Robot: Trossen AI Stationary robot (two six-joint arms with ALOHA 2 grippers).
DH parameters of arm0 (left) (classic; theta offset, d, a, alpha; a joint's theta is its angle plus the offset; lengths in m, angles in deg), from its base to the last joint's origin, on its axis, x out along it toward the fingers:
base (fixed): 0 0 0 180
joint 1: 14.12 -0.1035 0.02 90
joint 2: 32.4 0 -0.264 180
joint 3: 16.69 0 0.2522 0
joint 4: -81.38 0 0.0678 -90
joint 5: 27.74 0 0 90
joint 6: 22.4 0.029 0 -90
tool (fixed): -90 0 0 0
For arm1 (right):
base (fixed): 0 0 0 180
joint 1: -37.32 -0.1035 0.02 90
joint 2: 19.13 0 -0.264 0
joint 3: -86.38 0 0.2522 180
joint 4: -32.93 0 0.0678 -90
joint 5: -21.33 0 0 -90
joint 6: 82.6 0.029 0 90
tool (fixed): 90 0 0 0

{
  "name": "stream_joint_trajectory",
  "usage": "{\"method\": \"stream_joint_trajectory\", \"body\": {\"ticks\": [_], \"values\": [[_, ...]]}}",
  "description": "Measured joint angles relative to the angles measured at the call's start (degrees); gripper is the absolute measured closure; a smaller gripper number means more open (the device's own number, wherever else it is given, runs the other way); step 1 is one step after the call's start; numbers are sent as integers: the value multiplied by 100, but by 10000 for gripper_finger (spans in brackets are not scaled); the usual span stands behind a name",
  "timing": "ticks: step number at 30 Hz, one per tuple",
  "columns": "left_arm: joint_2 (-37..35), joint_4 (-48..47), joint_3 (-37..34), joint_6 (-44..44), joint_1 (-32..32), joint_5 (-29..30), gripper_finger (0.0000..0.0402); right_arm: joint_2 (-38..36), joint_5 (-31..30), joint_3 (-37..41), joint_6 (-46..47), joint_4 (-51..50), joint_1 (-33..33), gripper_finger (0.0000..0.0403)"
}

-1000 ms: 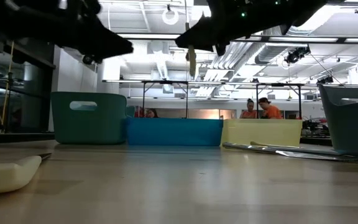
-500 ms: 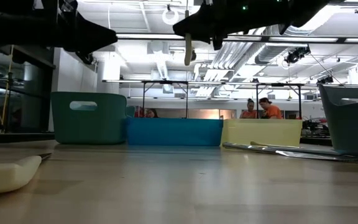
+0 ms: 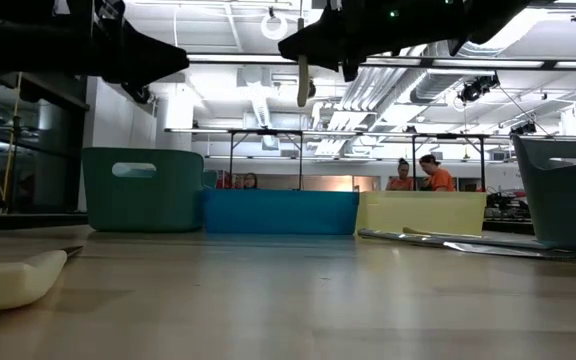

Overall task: Sort silverware by color (type)
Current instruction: Put the yellow knife into the blue bin

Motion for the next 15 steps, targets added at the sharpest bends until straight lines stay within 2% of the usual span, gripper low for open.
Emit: {"method": "stream_joint_trajectory", "body": {"ticks": [3, 8, 12, 15], "values": [[0, 51, 0, -45, 0, -2, 302, 4, -233, 0, 23, 0, -6, 352], [-2, 90, 48, -52, 0, -2, 302, 14, -1189, -105, 26, -88, 36, 352], [-1, 83, 48, -59, 0, -4, 302, 15, -1311, -570, 21, -504, 376, 352], [-2, 82, 48, -58, 0, -4, 302, 60, -1309, -1158, 120, -1480, 732, 352]]}}
